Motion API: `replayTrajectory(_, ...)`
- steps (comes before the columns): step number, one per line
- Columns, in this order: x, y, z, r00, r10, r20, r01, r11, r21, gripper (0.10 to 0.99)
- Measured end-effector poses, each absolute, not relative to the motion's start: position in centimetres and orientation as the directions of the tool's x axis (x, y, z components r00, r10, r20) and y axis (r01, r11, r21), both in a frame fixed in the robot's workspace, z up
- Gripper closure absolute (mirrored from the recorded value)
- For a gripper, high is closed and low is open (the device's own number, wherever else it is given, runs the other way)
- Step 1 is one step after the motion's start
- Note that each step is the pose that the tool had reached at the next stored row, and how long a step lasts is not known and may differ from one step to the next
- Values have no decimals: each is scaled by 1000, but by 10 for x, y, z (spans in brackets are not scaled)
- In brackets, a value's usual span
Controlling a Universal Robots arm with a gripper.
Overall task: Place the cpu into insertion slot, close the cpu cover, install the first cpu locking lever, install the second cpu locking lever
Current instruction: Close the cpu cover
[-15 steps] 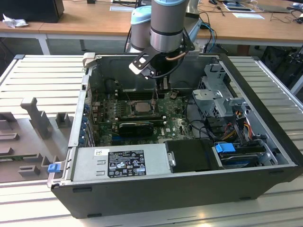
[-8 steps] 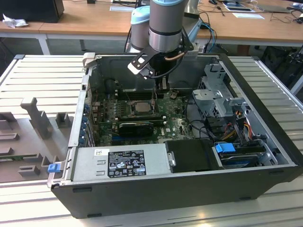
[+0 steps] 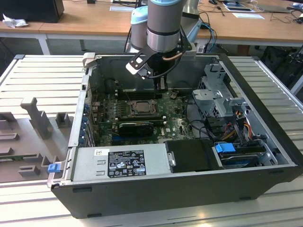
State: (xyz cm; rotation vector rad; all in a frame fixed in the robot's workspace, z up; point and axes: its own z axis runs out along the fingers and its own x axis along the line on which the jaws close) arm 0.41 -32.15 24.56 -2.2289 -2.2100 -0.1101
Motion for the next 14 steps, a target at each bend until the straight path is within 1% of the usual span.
replayTrajectory(14, -8, -322, 242, 7, 999, 51, 999, -10, 49, 980)
